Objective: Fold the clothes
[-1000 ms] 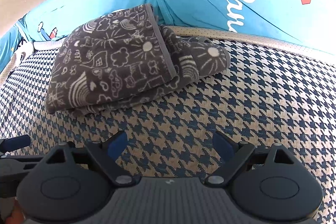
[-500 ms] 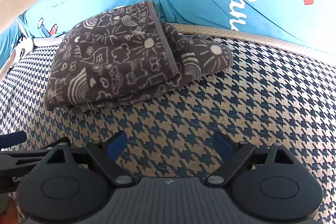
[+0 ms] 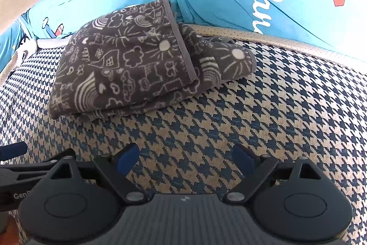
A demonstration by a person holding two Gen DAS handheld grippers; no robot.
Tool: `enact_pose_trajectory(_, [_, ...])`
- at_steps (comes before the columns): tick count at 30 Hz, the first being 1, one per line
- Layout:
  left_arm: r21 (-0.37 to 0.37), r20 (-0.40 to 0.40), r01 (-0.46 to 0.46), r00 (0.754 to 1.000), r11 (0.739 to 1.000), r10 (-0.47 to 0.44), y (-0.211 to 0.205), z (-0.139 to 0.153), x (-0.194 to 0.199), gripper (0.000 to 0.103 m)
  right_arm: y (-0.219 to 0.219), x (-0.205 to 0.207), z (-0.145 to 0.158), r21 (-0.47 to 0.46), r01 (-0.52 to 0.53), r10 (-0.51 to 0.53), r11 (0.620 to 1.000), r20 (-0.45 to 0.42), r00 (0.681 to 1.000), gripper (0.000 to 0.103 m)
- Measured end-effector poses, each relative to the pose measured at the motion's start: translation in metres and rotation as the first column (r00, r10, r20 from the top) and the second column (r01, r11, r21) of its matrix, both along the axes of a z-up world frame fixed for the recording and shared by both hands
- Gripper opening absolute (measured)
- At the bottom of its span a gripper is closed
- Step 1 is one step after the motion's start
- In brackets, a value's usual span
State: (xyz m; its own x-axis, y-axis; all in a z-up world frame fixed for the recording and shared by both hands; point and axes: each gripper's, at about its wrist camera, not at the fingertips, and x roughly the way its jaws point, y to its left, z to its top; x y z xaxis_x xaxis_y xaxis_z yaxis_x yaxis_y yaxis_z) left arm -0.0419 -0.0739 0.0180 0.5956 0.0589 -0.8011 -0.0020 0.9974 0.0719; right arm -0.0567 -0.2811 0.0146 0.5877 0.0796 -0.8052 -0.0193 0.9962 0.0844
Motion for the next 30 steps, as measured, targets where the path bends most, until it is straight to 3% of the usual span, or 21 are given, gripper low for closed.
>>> enact_pose_trajectory(23, [-0.011,-0.003,-0.005,1.0,1.0,0.005,0.0015,-0.0005,-0.0014,0.103,0.0007,-0.0008,0.0021,-0.001,0.006,-0.006,1.0,0.008,1.0,0.089])
enact_pose_trajectory(30, [0.03,-0.003,-0.002,1.0,1.0,0.002,-0.0013,-0.0023,-0.0025,0.103,0.0005,-0.0007,0.0017,-0.001,0.005,-0.005,1.0,0.008,1.0,0.089])
